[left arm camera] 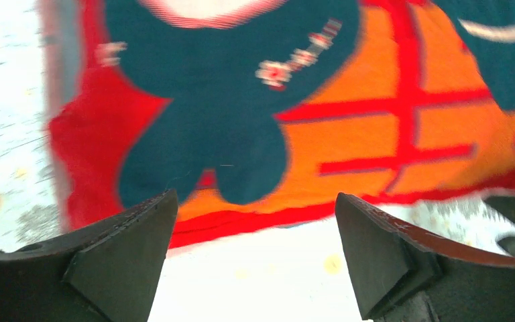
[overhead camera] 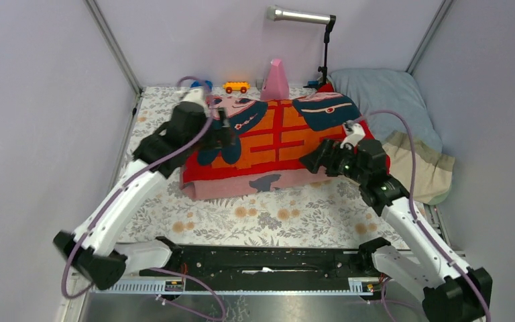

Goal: Remove the pillowcase from the pillow

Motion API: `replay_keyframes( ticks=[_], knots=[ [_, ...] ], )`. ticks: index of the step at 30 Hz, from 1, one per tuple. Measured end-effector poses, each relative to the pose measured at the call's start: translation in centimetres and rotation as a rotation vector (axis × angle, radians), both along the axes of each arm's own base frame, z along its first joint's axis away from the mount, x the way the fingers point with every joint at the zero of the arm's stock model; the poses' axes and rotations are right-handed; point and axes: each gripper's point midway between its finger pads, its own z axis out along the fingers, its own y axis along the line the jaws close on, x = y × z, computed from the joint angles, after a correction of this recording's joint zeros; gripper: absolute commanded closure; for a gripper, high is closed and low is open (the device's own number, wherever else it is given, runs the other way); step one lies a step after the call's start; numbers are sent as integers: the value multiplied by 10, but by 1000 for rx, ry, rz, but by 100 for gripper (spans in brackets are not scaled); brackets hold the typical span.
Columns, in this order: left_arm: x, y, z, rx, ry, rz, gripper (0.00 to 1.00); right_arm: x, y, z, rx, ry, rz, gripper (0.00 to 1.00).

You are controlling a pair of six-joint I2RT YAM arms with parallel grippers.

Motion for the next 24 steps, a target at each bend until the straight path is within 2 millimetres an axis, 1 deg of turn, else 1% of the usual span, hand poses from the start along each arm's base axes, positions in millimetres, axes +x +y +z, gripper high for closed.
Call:
replay_keyframes(
  ticks=[1, 4, 6, 7, 8, 11, 13, 15, 17, 20, 22, 24],
  knots=[
    [0, 16, 0, -13, -3, 41, 1, -2, 8, -1, -28, 6, 21, 0],
    [0, 79, -5, -58, -18, 216, 1, -1, 34, -1, -105, 8, 81, 0],
    [-1, 112, -14, -81, -14, 315, 1, 0, 53, -2, -167, 6, 118, 0],
    [-2, 122, -21, -95, -6, 346, 1, 0, 62, -3, -192, 5, 135, 0],
    [-4, 128, -28, -109, 7, 364, 1, 0, 71, -3, -224, -1, 147, 1],
    [-7, 131, -54, -160, 57, 373, 1, -3, 85, -8, -287, -13, 148, 1],
    [-9, 126, -72, -197, 101, 357, 1, -4, 90, -15, -326, -15, 136, 0],
    [-11, 119, -84, -231, 129, 334, 1, -1, 92, -25, -364, -8, 115, 0],
    [-11, 109, -92, -275, 140, 297, 1, 10, 86, -39, -420, 1, 63, 0],
    [-11, 97, -97, -325, 138, 245, 1, 24, 80, -57, -470, 8, 18, 0],
    [-14, 92, -99, -350, 127, 214, 1, 32, 72, -66, -466, 21, -4, 3],
    [-18, 89, -100, -363, 112, 197, 1, 43, 59, -70, -443, 32, -42, 6]
  ],
)
